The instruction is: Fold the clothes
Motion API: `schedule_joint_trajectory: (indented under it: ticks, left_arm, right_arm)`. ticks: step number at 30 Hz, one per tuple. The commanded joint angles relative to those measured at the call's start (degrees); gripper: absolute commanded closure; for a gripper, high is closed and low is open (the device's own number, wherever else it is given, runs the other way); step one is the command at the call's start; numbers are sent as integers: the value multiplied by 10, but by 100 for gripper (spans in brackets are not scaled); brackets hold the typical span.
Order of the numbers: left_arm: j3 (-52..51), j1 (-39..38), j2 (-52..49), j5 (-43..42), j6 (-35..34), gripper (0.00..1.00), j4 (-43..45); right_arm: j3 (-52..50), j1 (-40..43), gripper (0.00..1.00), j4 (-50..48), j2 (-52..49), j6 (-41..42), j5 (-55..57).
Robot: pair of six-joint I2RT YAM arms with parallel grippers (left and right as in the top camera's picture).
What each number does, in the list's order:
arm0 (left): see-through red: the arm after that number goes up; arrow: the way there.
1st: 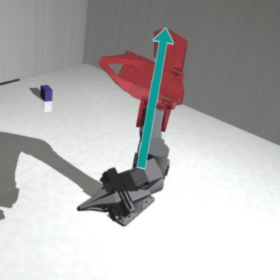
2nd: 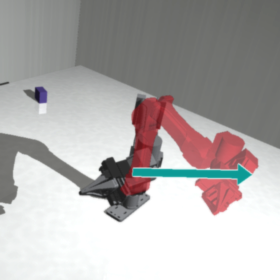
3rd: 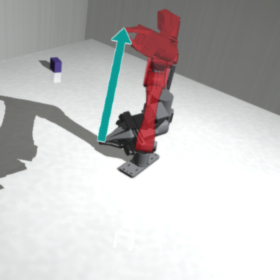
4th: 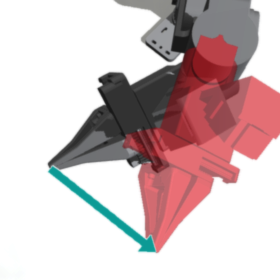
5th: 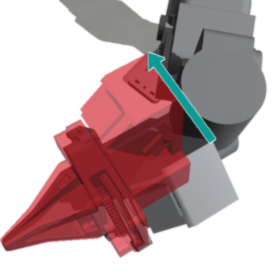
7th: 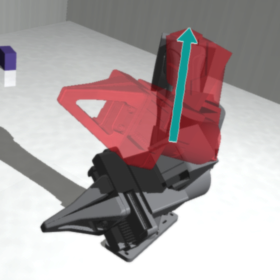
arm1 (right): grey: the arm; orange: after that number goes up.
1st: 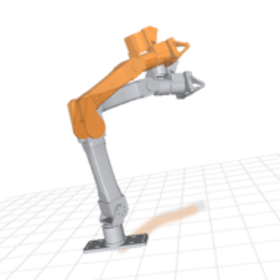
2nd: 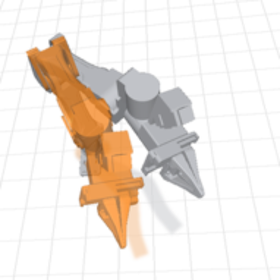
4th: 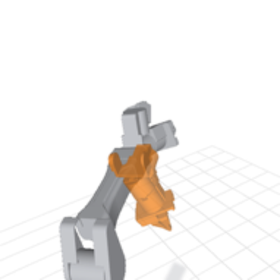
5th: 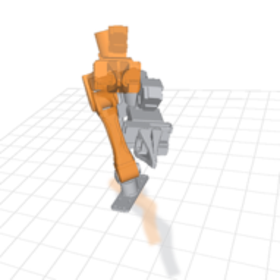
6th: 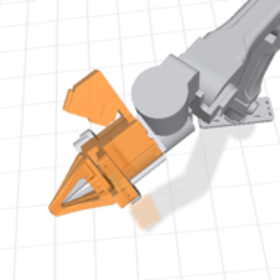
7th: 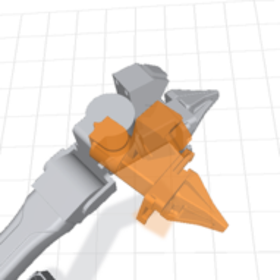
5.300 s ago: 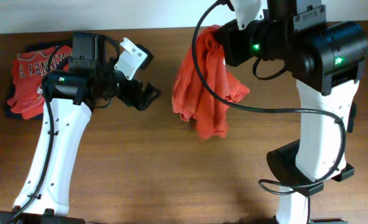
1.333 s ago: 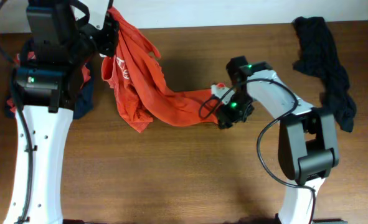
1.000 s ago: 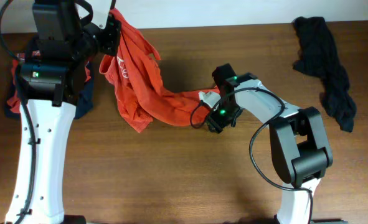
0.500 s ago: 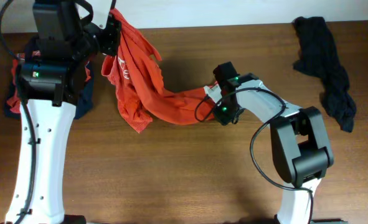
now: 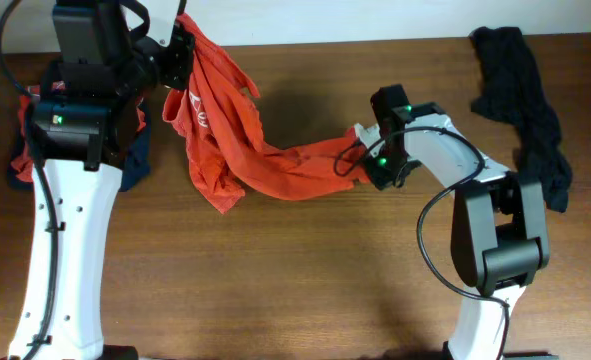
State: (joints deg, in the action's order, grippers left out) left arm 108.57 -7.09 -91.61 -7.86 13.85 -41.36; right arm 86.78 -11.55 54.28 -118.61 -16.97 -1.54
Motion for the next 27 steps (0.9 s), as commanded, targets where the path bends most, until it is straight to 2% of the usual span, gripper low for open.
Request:
schedule_joint_trajectory:
  ticks: [1,5,8,15,27]
  left_arm:
    - [12,1,2,2,-6,99,0]
    - [12,1,2,2,-6,99,-7]
    - [12,1,2,2,-6,99,-8]
    - [12,1,2,2,-6,99,-9]
    - [12,1,2,2,-6,99,-9]
  right_arm:
    - [25,-1,84,15,2,-21,-32]
    - [25,0,59,32,2,-53,-71]
    - [25,0,55,33,2,-53,-71]
    - [25,0,53,32,2,-68,-118]
    - [22,0,54,5,1,-68,-133]
